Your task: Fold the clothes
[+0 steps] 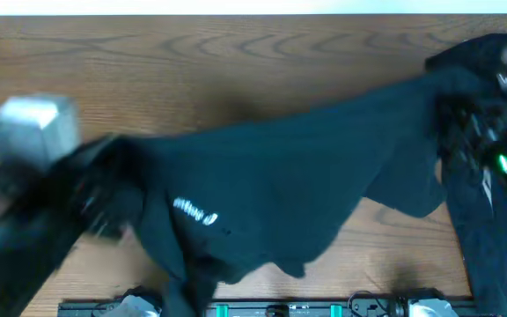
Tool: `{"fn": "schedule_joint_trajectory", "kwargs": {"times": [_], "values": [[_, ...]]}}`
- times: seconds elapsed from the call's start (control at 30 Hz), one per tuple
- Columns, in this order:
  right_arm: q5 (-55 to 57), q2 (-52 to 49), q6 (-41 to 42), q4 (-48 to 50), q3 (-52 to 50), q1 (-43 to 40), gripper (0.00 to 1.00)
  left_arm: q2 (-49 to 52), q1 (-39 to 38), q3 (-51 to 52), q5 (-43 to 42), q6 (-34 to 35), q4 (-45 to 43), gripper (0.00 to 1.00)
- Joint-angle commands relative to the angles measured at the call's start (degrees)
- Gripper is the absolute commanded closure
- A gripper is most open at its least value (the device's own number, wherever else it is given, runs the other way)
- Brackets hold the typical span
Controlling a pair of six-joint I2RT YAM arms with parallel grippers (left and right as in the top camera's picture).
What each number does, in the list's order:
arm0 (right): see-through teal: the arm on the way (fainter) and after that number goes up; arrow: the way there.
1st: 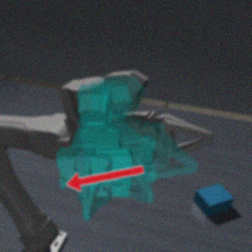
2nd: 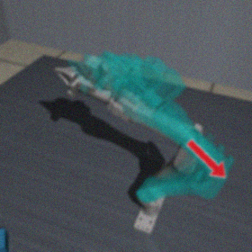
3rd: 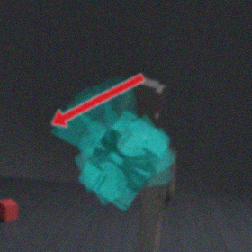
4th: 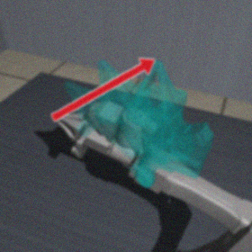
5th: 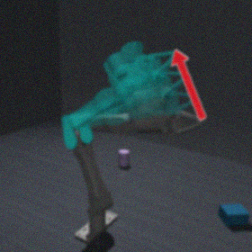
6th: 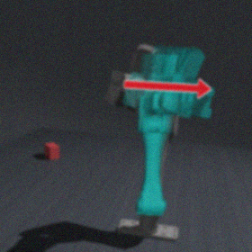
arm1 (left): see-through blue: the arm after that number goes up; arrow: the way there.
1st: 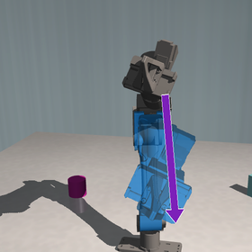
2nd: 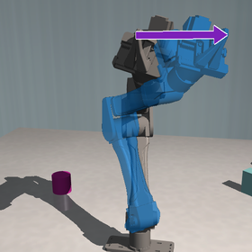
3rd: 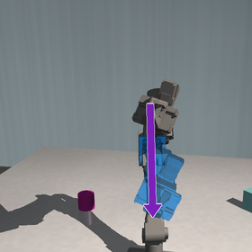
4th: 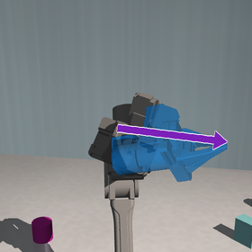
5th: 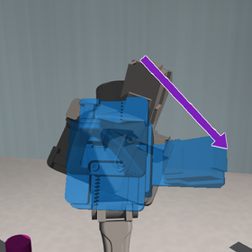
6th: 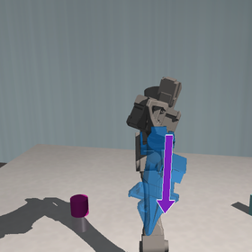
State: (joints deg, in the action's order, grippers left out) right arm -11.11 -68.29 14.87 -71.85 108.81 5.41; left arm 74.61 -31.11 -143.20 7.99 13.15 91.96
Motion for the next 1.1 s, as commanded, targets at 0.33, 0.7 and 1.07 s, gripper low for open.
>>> {"fn": "schedule_joint_trajectory", "kwargs": {"times": [0.33,0.7,1.07], "values": [[-6.80,-24.22,-0.59,29.35,5.31,-4.42,0.99,24.92,10.69,-9.97,6.05,-25.18,-26.69,0.94],[-7.37,-24.30,-5.79,11.72,7.17,-7.26,0.99,23.23,10.64,-11.04,6.08,-22.80,-7.96,0.94],[-7.34,-24.39,-17.22,-8.72,4.83,-3.08,0.69,23.80,10.58,-6.38,0.20,-19.93,4.81,0.71]]}}
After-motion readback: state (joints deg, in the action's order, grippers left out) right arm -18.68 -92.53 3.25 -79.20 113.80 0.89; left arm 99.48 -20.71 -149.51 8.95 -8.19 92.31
